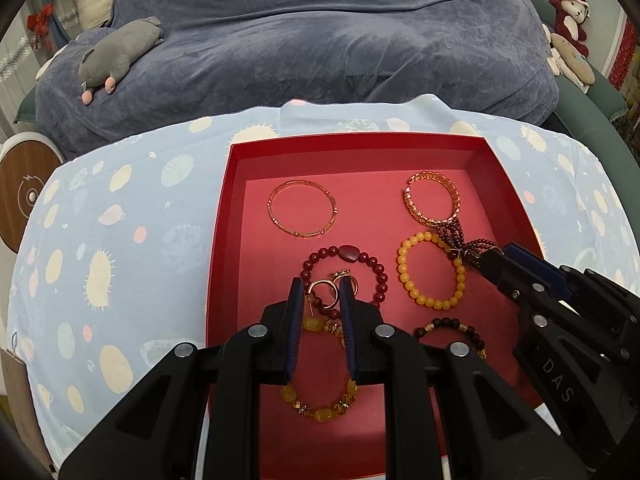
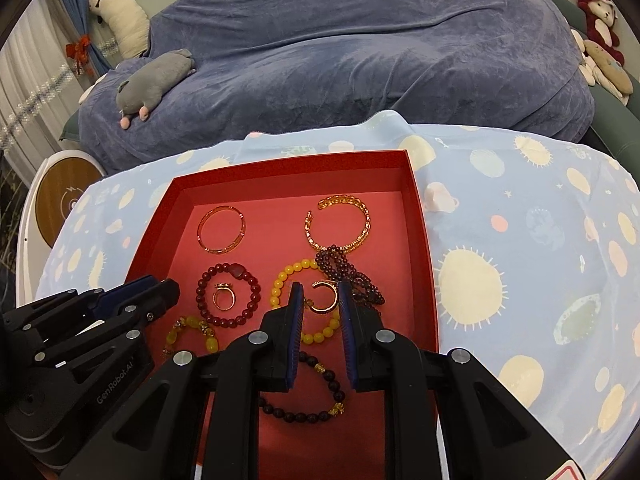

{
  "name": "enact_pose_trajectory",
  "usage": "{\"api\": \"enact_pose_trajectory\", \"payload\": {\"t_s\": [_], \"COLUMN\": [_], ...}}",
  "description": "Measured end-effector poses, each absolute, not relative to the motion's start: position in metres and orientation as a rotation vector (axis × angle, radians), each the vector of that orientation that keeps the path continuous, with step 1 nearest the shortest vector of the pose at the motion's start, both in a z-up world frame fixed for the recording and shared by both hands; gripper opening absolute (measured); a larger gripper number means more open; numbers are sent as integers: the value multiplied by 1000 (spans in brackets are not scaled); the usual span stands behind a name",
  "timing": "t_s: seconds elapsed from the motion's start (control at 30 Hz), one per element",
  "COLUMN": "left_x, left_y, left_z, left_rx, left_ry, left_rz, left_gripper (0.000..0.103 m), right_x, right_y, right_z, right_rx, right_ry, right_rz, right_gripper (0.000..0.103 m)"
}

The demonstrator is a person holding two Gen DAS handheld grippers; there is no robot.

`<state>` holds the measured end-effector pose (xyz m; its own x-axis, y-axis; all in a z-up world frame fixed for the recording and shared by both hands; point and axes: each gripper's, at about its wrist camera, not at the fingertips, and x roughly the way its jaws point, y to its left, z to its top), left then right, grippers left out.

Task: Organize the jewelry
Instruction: 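Lower both tools into the box and open them to release the pieces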

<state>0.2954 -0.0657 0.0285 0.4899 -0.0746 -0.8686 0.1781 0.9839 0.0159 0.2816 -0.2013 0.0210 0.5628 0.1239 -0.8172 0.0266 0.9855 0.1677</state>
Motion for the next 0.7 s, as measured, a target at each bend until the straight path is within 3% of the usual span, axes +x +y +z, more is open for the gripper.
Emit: {"api": "enact_pose_trajectory", "payload": {"t_s": [0.7], "left_x": [308], "left_y": [-61], "left_z": [13], "left_rx": [81], "left_ry": [1081], "left_rz": [-144], "left_gripper": [19], "right_x": [293], "right_y": [-193], "right_z": [3], "right_rx": [154], "right_ry": [1013], "right_rz": [47], "right_gripper": [19]}}
